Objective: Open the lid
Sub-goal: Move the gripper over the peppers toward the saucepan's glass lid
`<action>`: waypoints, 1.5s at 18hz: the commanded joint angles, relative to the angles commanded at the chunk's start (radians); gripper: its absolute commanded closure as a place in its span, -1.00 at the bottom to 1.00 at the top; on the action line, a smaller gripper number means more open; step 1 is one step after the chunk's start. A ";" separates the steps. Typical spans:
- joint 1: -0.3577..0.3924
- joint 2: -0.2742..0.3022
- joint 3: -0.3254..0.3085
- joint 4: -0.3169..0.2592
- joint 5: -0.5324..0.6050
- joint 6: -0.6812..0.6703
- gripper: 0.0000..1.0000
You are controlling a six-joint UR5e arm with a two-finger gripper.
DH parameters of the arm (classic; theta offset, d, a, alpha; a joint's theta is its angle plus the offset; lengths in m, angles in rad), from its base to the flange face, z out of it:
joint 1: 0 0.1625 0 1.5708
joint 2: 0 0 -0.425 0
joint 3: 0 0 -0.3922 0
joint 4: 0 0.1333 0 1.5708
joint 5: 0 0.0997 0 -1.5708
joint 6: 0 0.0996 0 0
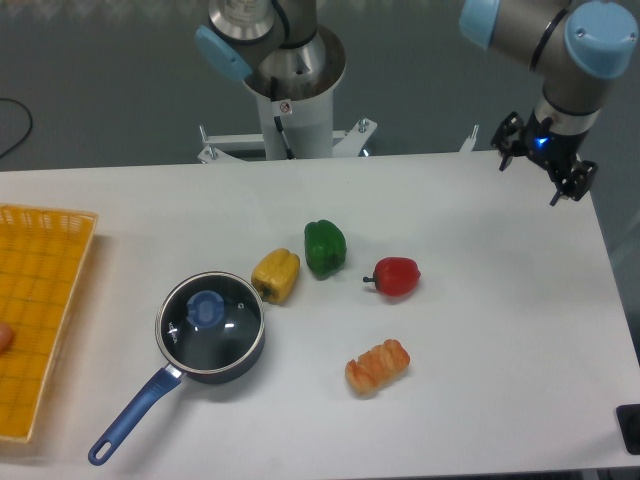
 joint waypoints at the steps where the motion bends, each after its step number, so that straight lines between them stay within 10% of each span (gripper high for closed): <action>1: 0.000 0.000 0.000 0.000 -0.005 -0.005 -1.00; 15: -0.052 0.015 -0.043 -0.002 -0.006 -0.011 -1.00; 27: -0.325 0.035 -0.066 0.038 -0.011 -0.306 -1.00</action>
